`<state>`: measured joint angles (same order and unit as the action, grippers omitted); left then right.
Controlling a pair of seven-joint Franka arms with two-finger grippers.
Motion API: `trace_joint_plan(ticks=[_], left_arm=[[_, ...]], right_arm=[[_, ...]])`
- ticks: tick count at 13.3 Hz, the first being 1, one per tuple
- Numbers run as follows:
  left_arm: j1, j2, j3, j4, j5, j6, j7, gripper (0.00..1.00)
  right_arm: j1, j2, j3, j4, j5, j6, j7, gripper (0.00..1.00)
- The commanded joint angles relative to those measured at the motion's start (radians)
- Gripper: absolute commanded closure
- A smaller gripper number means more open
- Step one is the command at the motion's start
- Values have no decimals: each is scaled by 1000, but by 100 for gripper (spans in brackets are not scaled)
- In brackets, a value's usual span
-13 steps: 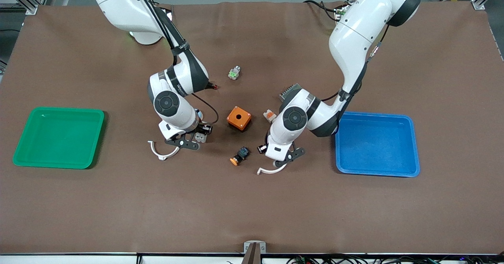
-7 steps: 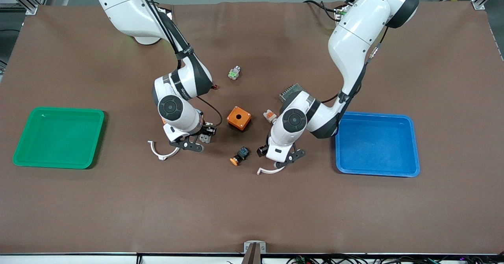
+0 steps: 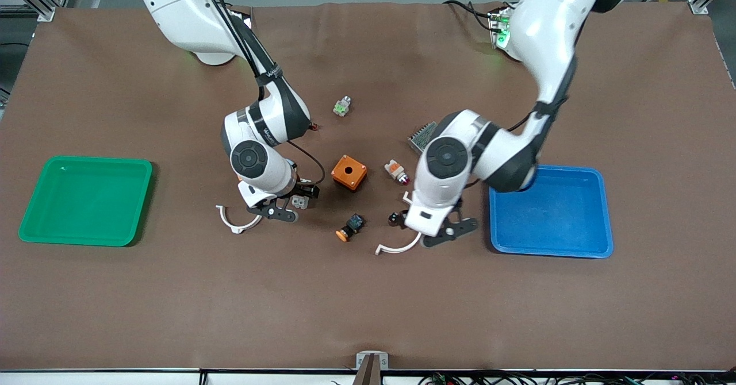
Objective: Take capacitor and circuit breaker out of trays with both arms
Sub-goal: 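Lower the capacitor and breaker onto the table between the parts and release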
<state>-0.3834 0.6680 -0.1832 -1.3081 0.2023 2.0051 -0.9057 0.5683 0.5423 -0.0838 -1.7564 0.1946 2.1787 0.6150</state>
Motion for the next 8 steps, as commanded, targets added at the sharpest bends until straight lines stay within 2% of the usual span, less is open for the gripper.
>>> trace_joint_plan(ticks=[1, 4, 6, 8], left_arm=[[90, -123, -4, -40, 16, -101, 149, 0], [173, -234, -4, -40, 16, -185, 264, 0], [207, -299, -4, -42, 13, -267, 335, 0], [250, -364, -7, -42, 5, -333, 425, 0]], right_arm=[[-31, -134, -7, -20, 13, -133, -14, 0], [-83, -279, -7, -55, 11, -258, -30, 0], [-142, -396, -8, -72, 8, -371, -116, 0], [-195, -488, -8, -72, -32, -471, -171, 0]])
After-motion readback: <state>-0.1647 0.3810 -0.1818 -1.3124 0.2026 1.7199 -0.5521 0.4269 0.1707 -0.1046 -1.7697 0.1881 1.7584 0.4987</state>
